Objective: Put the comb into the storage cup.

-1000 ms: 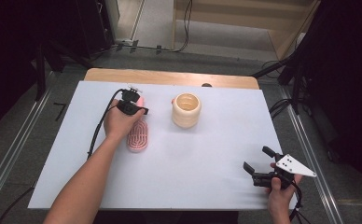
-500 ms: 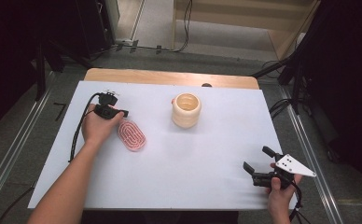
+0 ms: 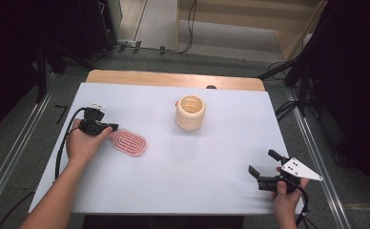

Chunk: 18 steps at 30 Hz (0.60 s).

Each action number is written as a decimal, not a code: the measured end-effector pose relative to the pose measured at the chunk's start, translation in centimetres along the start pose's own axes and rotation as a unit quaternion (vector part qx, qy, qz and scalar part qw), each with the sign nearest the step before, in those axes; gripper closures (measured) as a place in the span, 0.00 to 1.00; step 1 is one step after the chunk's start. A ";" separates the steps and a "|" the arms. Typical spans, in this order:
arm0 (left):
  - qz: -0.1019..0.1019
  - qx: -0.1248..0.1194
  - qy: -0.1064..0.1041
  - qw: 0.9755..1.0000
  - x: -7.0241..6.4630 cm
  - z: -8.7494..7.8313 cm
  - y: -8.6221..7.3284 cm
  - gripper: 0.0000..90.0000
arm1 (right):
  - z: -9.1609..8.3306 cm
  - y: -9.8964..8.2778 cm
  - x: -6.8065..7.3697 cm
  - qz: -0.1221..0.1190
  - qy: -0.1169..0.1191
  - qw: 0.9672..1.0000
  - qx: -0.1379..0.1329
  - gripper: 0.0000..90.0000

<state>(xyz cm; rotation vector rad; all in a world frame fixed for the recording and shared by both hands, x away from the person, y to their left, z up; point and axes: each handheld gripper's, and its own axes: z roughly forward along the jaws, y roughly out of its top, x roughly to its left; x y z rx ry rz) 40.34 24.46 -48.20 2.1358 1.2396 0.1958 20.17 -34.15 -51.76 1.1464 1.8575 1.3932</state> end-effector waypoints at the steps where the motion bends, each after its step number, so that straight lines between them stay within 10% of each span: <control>1: 0.000 -0.001 -0.002 1.000 0.0 -0.2 -0.3 1.00 | 0.0 0.0 0.0 0.000 0.000 1.000 0.000 0.00; 18: -0.009 -0.017 -0.010 1.000 -2.1 -3.0 -4.9 1.00 | 0.0 0.0 0.0 -0.003 -0.002 1.000 0.001 0.00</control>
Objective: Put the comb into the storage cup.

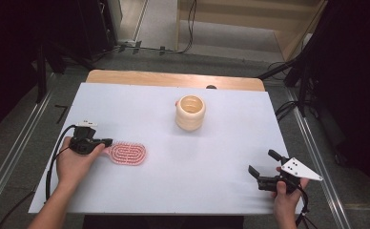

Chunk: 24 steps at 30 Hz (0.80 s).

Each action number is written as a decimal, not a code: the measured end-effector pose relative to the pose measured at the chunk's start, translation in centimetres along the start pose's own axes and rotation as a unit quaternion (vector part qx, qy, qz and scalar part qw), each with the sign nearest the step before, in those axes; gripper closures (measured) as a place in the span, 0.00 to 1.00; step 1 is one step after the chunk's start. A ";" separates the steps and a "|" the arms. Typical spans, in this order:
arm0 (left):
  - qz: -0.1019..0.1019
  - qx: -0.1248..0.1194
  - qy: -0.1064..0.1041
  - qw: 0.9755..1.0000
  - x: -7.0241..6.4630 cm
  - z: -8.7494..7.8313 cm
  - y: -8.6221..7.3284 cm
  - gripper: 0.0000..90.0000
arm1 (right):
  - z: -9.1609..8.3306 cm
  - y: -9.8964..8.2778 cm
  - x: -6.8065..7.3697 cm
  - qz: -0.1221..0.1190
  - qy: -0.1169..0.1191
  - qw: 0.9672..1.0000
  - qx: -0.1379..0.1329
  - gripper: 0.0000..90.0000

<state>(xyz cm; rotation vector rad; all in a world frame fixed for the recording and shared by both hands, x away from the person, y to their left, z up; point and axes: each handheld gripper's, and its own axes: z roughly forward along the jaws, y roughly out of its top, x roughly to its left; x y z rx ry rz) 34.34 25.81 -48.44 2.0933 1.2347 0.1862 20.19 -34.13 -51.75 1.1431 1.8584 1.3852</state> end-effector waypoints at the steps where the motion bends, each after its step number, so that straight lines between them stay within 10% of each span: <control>1: -0.002 -0.005 -0.001 1.000 -0.2 -0.3 -0.3 1.00 | 0.0 0.0 0.0 0.000 0.000 1.000 0.000 0.00; 9: 0.001 -0.043 -0.009 0.999 -1.0 -2.9 -1.3 1.00 | 0.0 0.0 0.0 0.003 0.000 1.000 0.001 0.00; 24: 0.073 0.000 -0.082 0.994 -6.9 -2.7 -4.2 1.00 | 0.1 0.0 0.1 0.001 -0.002 1.000 0.005 0.00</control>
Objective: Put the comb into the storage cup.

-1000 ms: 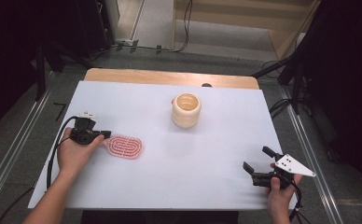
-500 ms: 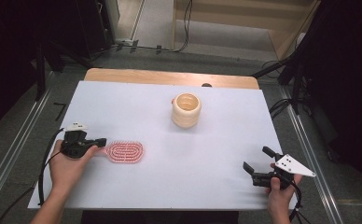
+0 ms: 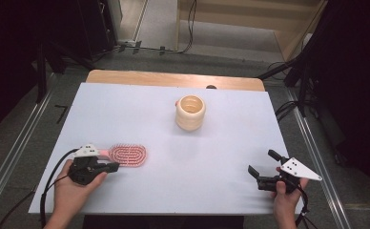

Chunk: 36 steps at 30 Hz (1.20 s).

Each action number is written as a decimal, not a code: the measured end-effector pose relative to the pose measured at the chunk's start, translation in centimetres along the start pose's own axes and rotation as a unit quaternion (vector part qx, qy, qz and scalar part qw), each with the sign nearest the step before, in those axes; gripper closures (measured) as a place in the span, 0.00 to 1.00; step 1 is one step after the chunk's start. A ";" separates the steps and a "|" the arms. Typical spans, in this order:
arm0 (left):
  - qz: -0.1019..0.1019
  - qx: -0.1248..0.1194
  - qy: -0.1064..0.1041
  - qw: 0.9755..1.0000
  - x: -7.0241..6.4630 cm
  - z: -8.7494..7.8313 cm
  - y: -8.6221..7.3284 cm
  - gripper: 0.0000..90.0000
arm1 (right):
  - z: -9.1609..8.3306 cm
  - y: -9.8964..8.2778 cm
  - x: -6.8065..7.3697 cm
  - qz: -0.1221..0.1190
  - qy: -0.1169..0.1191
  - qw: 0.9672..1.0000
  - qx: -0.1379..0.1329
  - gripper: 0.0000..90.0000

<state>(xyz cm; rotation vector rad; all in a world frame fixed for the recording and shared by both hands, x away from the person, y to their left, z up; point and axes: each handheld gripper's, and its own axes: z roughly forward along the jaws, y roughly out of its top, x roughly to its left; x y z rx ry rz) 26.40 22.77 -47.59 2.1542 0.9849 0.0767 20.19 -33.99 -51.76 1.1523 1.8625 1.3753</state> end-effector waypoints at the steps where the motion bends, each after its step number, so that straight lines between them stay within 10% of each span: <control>1: 0.004 0.003 -0.003 1.000 -0.3 0.4 0.2 1.00 | 0.0 0.0 0.0 0.000 0.000 1.000 0.000 0.00; 14: 0.037 0.041 0.004 0.998 -1.7 5.6 2.7 1.00 | 0.0 0.0 -0.1 0.000 0.001 1.000 -0.002 0.00; 36: 0.014 0.018 0.044 0.999 2.5 8.7 7.1 1.00 | -0.1 0.0 -0.1 0.002 0.002 1.000 -0.004 0.00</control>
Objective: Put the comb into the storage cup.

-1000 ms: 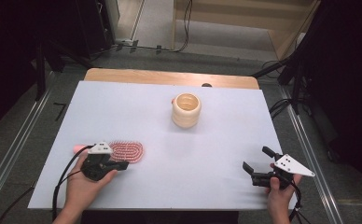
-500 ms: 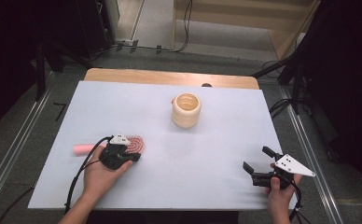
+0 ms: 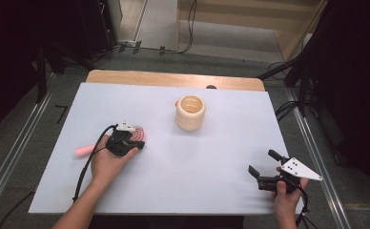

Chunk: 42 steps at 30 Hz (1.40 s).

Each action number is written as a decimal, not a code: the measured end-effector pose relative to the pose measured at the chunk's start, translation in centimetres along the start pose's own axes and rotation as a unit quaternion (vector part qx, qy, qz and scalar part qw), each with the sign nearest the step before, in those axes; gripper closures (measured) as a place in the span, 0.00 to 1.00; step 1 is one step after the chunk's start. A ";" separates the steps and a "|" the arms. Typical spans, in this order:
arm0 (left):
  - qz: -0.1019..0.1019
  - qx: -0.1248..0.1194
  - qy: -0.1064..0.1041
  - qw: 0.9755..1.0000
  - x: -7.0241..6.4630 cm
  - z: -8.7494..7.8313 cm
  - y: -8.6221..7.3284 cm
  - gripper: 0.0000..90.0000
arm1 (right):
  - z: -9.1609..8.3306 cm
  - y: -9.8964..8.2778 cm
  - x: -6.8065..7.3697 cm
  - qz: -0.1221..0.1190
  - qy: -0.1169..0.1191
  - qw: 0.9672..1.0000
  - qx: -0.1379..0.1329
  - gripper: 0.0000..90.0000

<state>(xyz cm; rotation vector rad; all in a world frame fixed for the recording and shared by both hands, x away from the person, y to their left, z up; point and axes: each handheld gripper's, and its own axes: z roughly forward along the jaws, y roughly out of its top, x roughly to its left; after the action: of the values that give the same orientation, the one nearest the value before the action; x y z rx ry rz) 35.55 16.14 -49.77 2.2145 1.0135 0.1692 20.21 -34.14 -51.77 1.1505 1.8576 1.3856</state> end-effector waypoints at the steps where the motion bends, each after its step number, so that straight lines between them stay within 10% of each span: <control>1: 0.001 -0.001 0.002 1.000 0.2 0.1 0.1 1.00 | 0.0 0.0 0.0 0.000 0.000 1.000 0.000 0.00; 12: 0.037 -0.014 0.018 0.999 0.6 0.5 0.7 0.96 | 0.0 0.0 0.0 0.000 0.000 1.000 0.000 0.00; 17: 0.073 -0.012 0.009 0.997 -0.5 -0.8 0.7 0.62 | 0.0 0.0 0.0 0.000 0.001 1.000 0.001 0.00; 24: 0.050 -0.008 -0.016 0.999 -0.4 -2.5 0.8 0.00 | 0.0 0.0 0.0 0.000 0.001 1.000 0.001 0.00; 42: 0.054 0.003 0.013 0.998 1.3 -6.5 -0.1 0.00 | 0.1 0.0 0.1 -0.001 0.001 1.000 0.001 0.00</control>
<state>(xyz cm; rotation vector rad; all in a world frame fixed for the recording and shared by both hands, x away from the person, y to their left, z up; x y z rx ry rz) 33.96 20.60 -45.16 2.2783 0.9104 0.2447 20.23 -34.06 -51.76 1.1481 1.8623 1.3832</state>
